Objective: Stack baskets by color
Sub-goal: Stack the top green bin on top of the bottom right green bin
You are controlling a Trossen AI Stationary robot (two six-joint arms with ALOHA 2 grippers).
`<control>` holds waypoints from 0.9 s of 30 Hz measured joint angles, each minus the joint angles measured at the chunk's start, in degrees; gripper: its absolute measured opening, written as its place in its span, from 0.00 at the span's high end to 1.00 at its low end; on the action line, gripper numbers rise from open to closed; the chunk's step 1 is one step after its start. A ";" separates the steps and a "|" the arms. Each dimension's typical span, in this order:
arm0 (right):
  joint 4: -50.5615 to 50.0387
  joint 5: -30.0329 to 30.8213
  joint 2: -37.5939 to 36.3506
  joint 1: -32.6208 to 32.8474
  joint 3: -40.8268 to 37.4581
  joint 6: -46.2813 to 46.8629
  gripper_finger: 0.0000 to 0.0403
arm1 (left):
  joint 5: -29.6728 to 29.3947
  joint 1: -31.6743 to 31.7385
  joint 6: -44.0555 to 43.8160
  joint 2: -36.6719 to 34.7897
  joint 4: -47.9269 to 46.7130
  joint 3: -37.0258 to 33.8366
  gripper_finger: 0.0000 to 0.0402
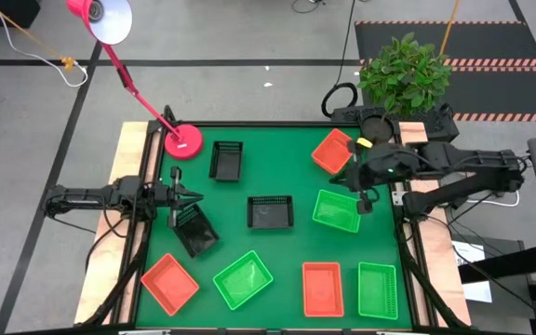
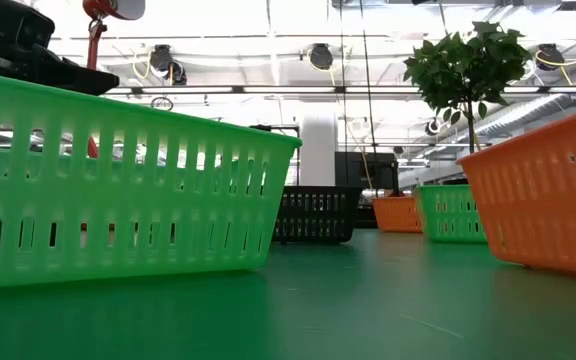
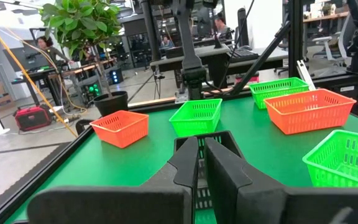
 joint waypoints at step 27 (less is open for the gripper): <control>-11.50 -9.83 18.19 -11.27 9.07 -12.68 1.00 | -1.19 0.00 -8.85 2.58 7.77 4.74 0.92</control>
